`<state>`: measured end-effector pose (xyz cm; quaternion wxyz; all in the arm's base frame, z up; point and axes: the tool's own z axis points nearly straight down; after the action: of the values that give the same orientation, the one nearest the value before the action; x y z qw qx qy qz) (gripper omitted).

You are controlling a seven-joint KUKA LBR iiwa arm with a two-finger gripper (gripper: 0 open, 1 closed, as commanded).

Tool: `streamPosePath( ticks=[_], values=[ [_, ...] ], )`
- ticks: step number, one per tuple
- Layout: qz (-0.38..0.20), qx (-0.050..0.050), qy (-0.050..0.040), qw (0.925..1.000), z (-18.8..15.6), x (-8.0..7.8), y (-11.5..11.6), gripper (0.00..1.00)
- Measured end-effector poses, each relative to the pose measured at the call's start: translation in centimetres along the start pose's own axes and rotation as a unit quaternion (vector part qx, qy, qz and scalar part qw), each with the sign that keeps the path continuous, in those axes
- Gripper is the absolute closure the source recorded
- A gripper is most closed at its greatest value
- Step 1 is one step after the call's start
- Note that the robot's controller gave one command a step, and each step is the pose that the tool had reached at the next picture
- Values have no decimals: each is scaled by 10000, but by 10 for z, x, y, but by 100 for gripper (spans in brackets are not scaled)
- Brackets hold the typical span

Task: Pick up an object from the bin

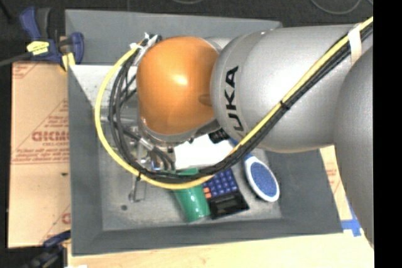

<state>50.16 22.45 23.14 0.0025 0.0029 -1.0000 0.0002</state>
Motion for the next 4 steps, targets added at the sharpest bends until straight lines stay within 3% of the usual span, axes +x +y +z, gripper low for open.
streamPosePath(
  ticks=[1, 2, 3, 4],
  values=[
    [29, -10, -37, 10000, -5, -2, -2, 0],
    [-28, -20, -66, 10000, 70, -55, -7, 0],
    [756, -17, -53, 9971, 140, -79, -29, 0],
    [-117, -2, -34, 9999, 161, -100, -53, 0]
  ],
)
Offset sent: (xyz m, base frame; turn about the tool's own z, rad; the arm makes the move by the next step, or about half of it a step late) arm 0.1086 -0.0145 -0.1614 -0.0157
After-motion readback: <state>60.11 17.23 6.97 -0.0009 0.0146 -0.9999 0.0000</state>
